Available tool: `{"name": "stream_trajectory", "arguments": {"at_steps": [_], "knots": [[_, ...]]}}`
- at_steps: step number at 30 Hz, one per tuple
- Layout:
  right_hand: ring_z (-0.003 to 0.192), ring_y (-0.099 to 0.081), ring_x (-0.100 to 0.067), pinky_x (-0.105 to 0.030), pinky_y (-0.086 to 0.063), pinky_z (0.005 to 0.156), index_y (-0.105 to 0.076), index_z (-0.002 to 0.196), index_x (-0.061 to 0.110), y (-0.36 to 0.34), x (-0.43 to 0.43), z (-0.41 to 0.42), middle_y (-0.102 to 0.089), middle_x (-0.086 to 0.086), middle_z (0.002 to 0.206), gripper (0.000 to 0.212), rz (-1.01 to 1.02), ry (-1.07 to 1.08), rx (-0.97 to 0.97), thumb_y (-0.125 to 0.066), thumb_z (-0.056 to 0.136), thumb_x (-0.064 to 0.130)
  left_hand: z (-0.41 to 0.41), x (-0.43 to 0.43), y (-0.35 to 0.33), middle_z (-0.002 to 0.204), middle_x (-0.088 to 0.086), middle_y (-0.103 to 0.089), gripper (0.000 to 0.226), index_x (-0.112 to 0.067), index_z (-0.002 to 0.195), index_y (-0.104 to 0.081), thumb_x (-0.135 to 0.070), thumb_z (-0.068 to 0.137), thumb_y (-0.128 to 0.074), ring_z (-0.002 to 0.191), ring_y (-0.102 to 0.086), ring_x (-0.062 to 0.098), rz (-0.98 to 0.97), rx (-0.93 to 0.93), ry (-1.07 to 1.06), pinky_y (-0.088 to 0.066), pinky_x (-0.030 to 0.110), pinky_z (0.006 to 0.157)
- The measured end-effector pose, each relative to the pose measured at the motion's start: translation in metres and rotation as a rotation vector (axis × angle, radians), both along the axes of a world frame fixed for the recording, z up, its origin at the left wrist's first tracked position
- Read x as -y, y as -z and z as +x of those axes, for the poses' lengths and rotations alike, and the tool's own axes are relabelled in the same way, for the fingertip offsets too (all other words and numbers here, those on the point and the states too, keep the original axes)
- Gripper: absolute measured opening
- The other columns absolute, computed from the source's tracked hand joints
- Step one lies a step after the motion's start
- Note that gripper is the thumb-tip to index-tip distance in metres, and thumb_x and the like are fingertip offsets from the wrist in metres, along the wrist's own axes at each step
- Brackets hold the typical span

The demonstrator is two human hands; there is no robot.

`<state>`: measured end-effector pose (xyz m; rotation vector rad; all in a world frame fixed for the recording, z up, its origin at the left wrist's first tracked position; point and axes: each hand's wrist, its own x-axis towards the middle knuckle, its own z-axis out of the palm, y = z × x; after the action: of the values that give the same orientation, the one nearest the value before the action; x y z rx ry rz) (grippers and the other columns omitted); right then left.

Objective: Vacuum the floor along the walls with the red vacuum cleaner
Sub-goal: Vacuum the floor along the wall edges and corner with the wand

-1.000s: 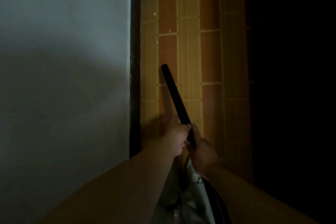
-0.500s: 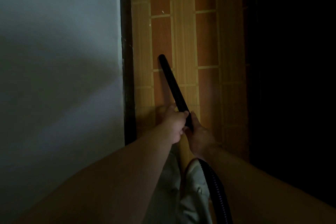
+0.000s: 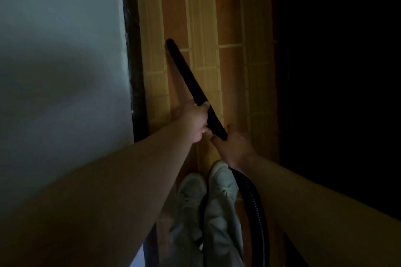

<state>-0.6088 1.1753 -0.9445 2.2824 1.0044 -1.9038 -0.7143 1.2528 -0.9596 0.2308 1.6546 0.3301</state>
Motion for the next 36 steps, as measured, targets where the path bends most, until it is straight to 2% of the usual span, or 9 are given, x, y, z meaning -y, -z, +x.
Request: {"name": "stream_trajectory", "arguments": {"at_steps": [2,7,10,12,15,19,28,32,36], "knots": [[0.081,-0.067,-0.029,-0.043,-0.057,0.068,-0.054,0.111,0.015,-0.002,0.021,0.003,-0.064,-0.010,0.094,0.043,0.017,0.032,-0.001,-0.055,0.096,0.054,0.003,0.013,-0.003,0.115,0.007,-0.065,0.032,-0.016,0.134,-0.054,-0.022,0.103,-0.058,0.101,-0.065,0.022,0.002,0.013,-0.002,-0.060,0.050,0.089],[0.074,-0.064,-0.023,-0.032,-0.047,0.056,-0.061,0.109,0.012,0.000,0.035,0.000,-0.067,-0.009,0.090,0.036,0.066,0.103,-0.001,-0.057,0.098,0.046,0.015,0.055,-0.005,0.116,0.008,-0.070,0.033,-0.009,0.125,-0.063,-0.027,0.099,-0.066,0.107,-0.066,0.023,-0.023,0.094,0.119,-0.053,0.040,0.102],[0.070,-0.063,-0.020,-0.028,-0.044,0.052,-0.061,0.108,0.014,0.006,0.049,-0.004,-0.068,-0.007,0.088,0.032,0.096,0.149,-0.015,-0.060,0.095,0.044,0.016,0.076,0.000,0.117,0.008,-0.070,0.031,-0.010,0.126,-0.064,-0.026,0.099,-0.065,0.106,-0.065,0.022,0.017,0.087,0.136,-0.053,0.037,0.099],[0.078,-0.064,-0.018,-0.027,-0.044,0.056,-0.056,0.105,0.019,0.003,0.070,-0.006,-0.067,-0.005,0.094,0.025,0.107,0.194,-0.029,-0.062,0.095,0.041,0.013,0.091,0.001,0.116,0.008,-0.070,0.027,-0.011,0.124,-0.063,-0.025,0.101,-0.062,0.105,-0.065,0.023,0.047,0.098,0.138,-0.055,0.036,0.092],[0.091,-0.063,-0.020,-0.029,-0.047,0.065,-0.052,0.121,0.018,-0.005,0.114,-0.007,-0.065,-0.004,0.107,0.040,0.102,0.192,0.011,-0.061,0.095,0.047,0.008,0.119,0.004,0.117,0.009,-0.069,0.024,-0.012,0.118,-0.063,-0.030,0.102,-0.059,0.106,-0.065,0.024,0.039,0.102,0.100,-0.056,0.037,0.078],[0.093,-0.060,-0.019,-0.028,-0.046,0.068,-0.052,0.129,0.014,-0.009,0.172,-0.005,-0.062,-0.004,0.110,0.043,0.092,0.191,0.047,-0.054,0.101,0.046,0.013,0.160,0.002,0.118,0.012,-0.068,0.028,-0.010,0.117,-0.061,-0.033,0.101,-0.060,0.109,-0.066,0.030,0.009,0.153,0.062,-0.058,0.050,0.093],[0.115,-0.058,-0.026,-0.032,-0.045,0.091,-0.048,0.136,0.012,-0.006,0.259,-0.014,-0.059,-0.010,0.129,0.047,0.013,0.254,0.063,-0.049,0.103,0.045,0.017,0.255,0.007,0.095,0.004,-0.069,0.021,-0.016,0.107,-0.065,-0.036,0.101,-0.061,0.091,-0.066,0.022,-0.001,0.160,0.174,-0.051,0.045,0.099],[0.113,-0.060,-0.027,-0.039,-0.048,0.099,-0.051,0.136,0.016,-0.002,0.296,-0.022,-0.063,-0.008,0.127,0.053,0.056,0.248,0.051,-0.049,0.099,0.054,0.014,0.280,0.011,0.089,0.001,-0.068,0.020,-0.019,0.097,-0.064,-0.037,0.102,-0.059,0.087,-0.065,0.019,0.046,0.140,0.155,-0.051,0.043,0.094],[0.115,-0.061,-0.027,-0.048,-0.050,0.101,-0.040,0.144,0.027,0.004,0.322,-0.027,-0.061,-0.005,0.132,0.083,0.104,0.255,0.046,-0.040,0.079,0.078,0.013,0.316,0.016,0.098,0.004,-0.071,0.023,-0.016,0.099,-0.067,-0.039,0.097,-0.067,0.094,-0.067,0.021,0.051,0.123,0.240,-0.053,0.041,0.099]]}}
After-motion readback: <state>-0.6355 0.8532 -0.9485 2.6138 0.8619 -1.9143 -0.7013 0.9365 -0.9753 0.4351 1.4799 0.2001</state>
